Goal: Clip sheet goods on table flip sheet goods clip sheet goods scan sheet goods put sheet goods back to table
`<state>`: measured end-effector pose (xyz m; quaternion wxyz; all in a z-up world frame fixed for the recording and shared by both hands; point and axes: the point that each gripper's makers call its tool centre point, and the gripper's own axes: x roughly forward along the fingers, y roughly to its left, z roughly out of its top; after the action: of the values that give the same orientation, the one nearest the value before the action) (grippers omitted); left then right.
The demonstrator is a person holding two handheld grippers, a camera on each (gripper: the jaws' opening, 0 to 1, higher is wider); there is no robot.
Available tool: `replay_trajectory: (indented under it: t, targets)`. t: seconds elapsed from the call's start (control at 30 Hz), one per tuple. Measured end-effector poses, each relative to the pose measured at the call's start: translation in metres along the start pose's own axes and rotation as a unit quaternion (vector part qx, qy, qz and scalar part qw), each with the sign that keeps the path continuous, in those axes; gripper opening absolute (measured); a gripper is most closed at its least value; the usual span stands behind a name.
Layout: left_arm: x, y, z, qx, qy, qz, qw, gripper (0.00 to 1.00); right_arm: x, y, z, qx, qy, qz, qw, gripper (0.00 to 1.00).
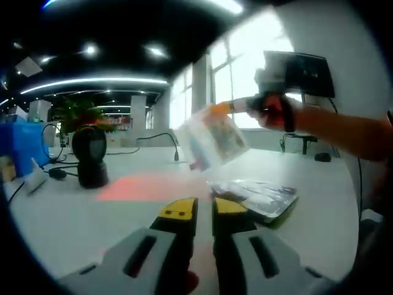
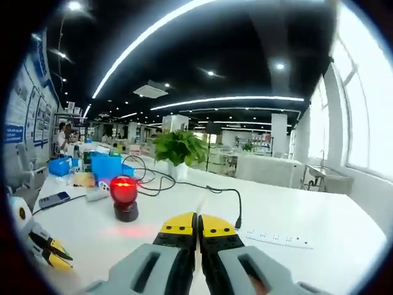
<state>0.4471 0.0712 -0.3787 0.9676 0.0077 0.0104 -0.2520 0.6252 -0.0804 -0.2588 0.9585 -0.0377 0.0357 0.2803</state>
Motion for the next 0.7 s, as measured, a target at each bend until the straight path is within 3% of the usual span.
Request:
replay_trajectory:
  t: [0.13, 0.5, 0.7]
  targets:
    - [0.000, 0.000, 0.000, 0.001, 0.002, 0.001, 1.0000, 0.03, 0.002, -0.018, -0.006, 0.024, 0.007, 0.001, 0.9997, 0.00]
    - [0.001, 0.002, -0.001, 0.003, 0.005, 0.005, 1.0000, 0.03, 0.018, -0.051, -0.025, -0.047, 0.040, -0.016, 0.9980, 0.00]
    - [0.000, 0.001, -0.002, 0.005, 0.006, 0.007, 0.9999, 0.03, 0.026, -0.062, -0.037, -0.048, 0.046, -0.021, 0.9976, 0.00]
